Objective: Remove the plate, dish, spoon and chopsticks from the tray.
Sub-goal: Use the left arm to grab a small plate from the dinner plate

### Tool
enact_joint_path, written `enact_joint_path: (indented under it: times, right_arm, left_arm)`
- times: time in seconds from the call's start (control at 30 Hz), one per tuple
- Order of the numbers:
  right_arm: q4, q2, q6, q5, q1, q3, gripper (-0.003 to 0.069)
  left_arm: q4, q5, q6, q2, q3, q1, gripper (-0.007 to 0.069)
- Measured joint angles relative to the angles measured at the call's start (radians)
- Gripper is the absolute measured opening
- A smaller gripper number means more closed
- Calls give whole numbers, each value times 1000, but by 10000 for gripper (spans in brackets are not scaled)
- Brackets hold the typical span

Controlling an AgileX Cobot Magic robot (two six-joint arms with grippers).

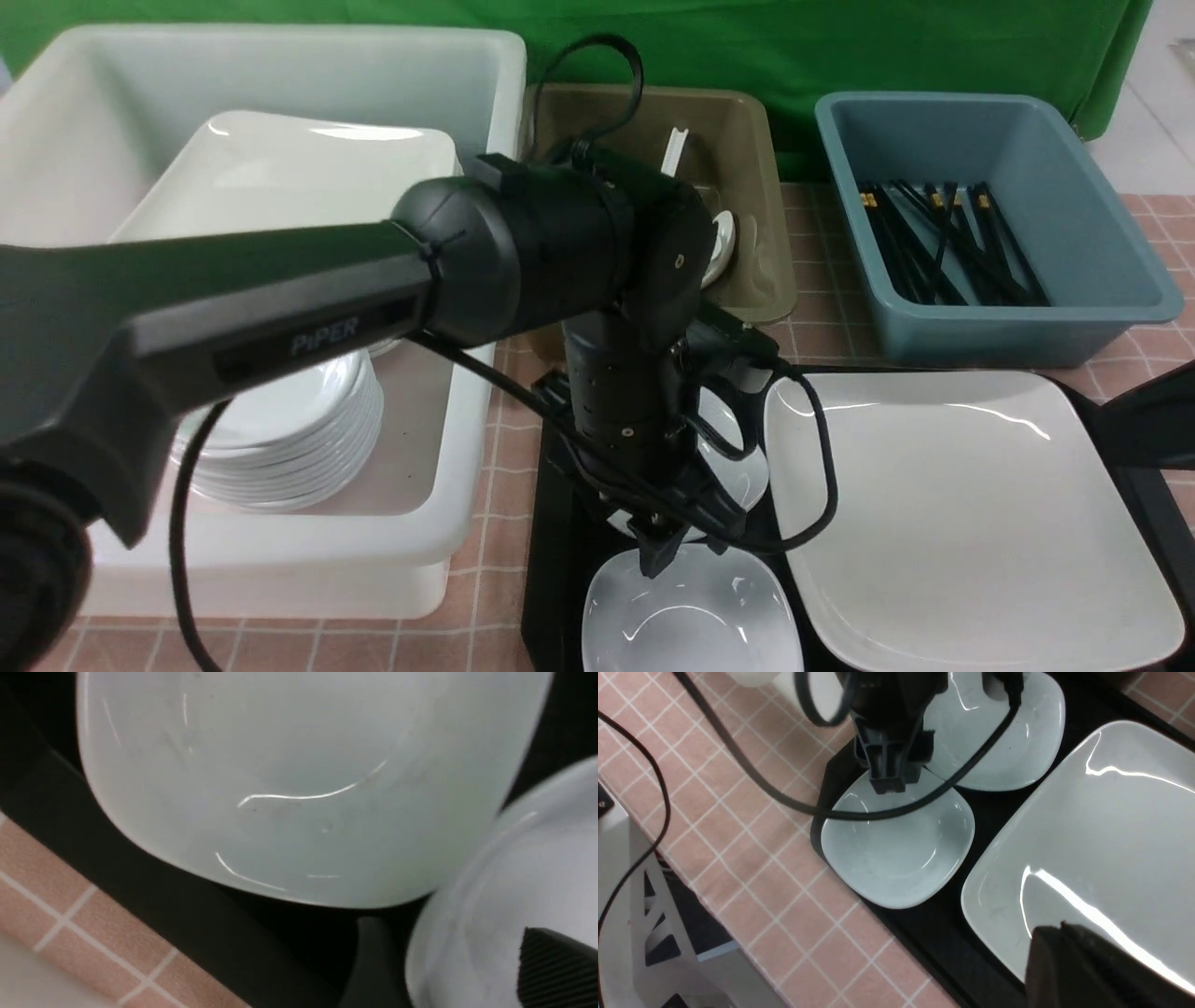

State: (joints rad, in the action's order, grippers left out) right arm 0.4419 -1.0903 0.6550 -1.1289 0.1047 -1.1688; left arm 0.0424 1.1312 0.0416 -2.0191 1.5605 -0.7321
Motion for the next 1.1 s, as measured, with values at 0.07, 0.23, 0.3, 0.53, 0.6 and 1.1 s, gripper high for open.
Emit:
enact_joint_path:
  times: [0.07, 0.23, 0.3, 0.53, 0.6, 1.1]
  right_arm:
    - [0, 0, 0, 0, 0, 0, 31]
    - [-1, 0, 0, 0, 0, 0, 30]
    - [-1, 0, 0, 0, 0, 0, 31]
    - [-1, 0, 2, 0, 0, 0, 31]
    - [-1, 0, 2, 0, 0, 0, 31]
    - [-1, 0, 3, 0, 0, 0, 31]
  left_arm:
    - [-1, -1, 0, -21, -1, 0, 485]
    - [-4, -1, 0, -48, -1, 0, 519]
    - [-2, -1, 0, -57, -1, 0, 519]
    - [35, 12, 0, -85, -1, 0, 459]
    - [36, 15, 0, -90, -1, 0, 440]
    - [69, 90, 1, -76, 4, 1, 146]
